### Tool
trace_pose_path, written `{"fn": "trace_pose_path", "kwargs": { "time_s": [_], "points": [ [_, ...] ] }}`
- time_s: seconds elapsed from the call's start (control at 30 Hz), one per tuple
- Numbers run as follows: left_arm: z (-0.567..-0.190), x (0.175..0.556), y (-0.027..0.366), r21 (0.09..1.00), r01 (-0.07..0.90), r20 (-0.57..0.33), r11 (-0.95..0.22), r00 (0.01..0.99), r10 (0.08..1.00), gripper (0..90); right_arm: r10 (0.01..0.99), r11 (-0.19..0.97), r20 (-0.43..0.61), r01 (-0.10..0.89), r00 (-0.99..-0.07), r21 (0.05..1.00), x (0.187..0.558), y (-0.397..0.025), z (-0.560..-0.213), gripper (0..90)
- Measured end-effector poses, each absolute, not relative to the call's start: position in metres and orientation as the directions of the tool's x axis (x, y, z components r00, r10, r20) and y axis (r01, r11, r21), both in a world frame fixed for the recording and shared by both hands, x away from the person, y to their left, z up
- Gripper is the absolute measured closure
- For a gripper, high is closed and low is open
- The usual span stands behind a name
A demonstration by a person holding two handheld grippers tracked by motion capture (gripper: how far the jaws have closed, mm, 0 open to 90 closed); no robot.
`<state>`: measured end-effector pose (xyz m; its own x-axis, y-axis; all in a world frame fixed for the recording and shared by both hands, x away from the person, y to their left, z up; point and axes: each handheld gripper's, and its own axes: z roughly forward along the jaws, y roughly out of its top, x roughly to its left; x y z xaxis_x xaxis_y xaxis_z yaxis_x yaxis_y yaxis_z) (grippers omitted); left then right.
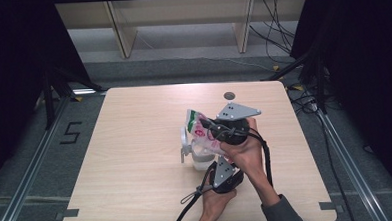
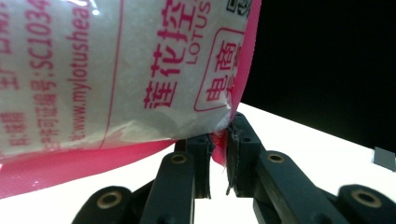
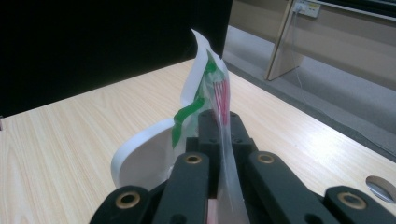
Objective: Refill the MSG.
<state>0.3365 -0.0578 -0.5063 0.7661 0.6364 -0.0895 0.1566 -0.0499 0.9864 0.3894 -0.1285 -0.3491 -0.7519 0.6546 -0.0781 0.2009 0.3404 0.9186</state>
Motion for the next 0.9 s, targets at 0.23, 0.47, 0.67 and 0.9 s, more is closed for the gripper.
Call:
{"fn": "trace_pose_path", "kwargs": {
  "time_s": [0.23,0.47,0.67,0.9],
  "points": [
    [-0.5063,0.3364,-0.0582,0.986,0.159,-0.095,-0.046,0.767,0.634,80.3,0.656,0.340,-0.065,0.219,-0.752,0.914,0.3889,-0.1270,-0.3500,89.0],
    [-0.5062,0.3363,-0.0586,0.986,0.159,-0.096,-0.042,0.766,0.636,80.3,0.659,0.337,-0.060,0.223,-0.750,0.915,0.3886,-0.1253,-0.3510,88.9],
    [-0.5060,0.3360,-0.0586,0.987,0.157,-0.096,-0.041,0.765,0.637,80.3,0.650,0.343,-0.071,0.208,-0.757,0.916,0.3891,-0.1249,-0.3508,88.8],
    [-0.5061,0.3363,-0.0587,0.987,0.157,-0.095,-0.042,0.766,0.636,80.3,0.653,0.338,-0.058,0.222,-0.755,0.914,0.3883,-0.1262,-0.3500,88.9]
  ]
}}
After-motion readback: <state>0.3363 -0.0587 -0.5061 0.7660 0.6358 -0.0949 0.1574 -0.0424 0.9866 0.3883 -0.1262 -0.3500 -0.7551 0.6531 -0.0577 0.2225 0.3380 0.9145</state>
